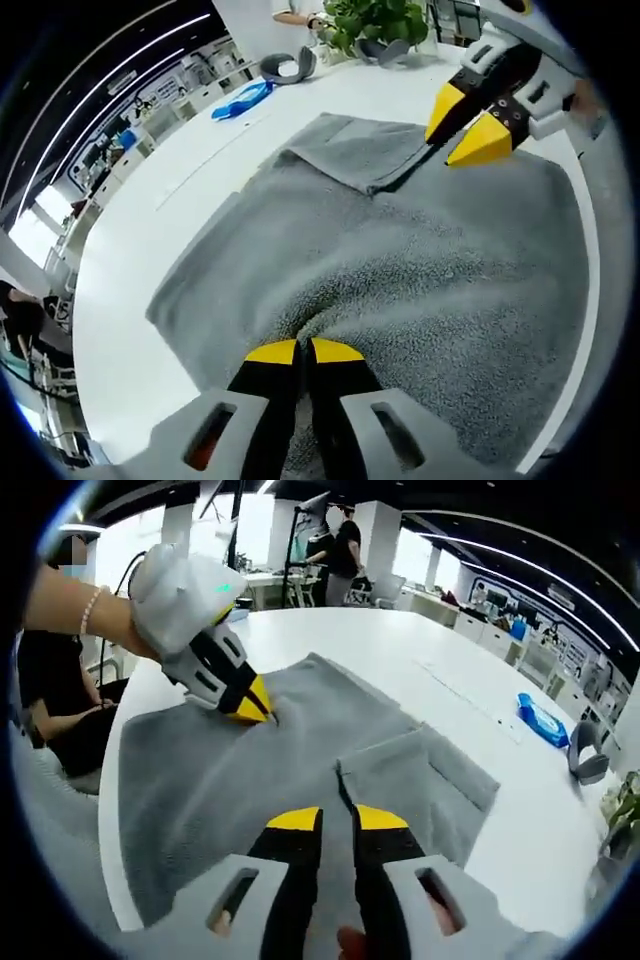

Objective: Fold the towel on the table until its edges align and the towel forms a compact rectangular stack.

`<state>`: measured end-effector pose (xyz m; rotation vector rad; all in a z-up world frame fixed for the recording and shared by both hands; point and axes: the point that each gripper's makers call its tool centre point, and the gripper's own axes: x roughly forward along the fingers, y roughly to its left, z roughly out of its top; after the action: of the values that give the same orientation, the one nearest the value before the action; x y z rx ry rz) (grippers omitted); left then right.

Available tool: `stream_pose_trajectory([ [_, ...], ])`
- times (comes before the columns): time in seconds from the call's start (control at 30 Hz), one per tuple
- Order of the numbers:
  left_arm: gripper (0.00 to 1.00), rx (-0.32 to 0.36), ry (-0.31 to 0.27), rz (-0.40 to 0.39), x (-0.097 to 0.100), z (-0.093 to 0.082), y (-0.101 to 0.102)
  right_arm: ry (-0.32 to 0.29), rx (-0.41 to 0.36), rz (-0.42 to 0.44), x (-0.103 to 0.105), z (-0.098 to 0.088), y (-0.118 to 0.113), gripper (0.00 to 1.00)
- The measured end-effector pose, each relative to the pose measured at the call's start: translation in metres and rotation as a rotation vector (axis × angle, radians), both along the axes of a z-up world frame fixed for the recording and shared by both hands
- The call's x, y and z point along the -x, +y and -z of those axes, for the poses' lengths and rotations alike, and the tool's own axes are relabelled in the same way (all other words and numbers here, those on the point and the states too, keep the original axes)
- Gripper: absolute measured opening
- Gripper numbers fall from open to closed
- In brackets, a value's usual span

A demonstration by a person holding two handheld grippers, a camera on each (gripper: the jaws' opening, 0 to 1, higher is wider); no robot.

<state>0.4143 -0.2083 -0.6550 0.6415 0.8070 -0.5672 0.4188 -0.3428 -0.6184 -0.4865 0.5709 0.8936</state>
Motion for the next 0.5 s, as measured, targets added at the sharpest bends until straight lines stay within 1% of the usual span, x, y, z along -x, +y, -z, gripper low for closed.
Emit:
stream_pose_trajectory([
  [0.07,0.03,0.005,-0.001,0.0,0.0,0.0,0.0,-0.001,0.017,-0.01,-0.004,0.005,0.001,0.11],
  [0.1,0.03,0.004,-0.002,0.001,0.0,0.0,0.0,0.0,0.038,-0.024,-0.006,0.009,0.001,0.11],
  [0.17,0.03,0.0,-0.003,-0.004,0.0,0.0,-0.001,-0.024,0.086,-0.039,-0.012,0.017,-0.001,0.12],
  [0.3,0.03,0.0,-0.01,-0.011,0.0,0.0,0.0,-0.001,0.088,-0.028,-0.016,0.027,0.0,0.12],
  [0.33,0.03,0.006,-0.012,-0.014,0.0,0.0,0.0,0.003,0.098,-0.03,-0.015,0.03,0.0,0.11],
  [0.37,0.03,0.018,-0.014,-0.021,0.0,0.0,0.0,-0.001,0.108,-0.035,-0.015,0.032,-0.001,0.1],
  [0.47,0.03,0.024,-0.018,-0.025,0.0,-0.001,0.0,-0.034,0.146,-0.052,-0.019,0.033,-0.004,0.0],
  [0.5,0.03,0.02,-0.019,-0.024,0.0,-0.001,0.0,-0.032,0.142,-0.055,-0.019,0.032,-0.004,0.0],
])
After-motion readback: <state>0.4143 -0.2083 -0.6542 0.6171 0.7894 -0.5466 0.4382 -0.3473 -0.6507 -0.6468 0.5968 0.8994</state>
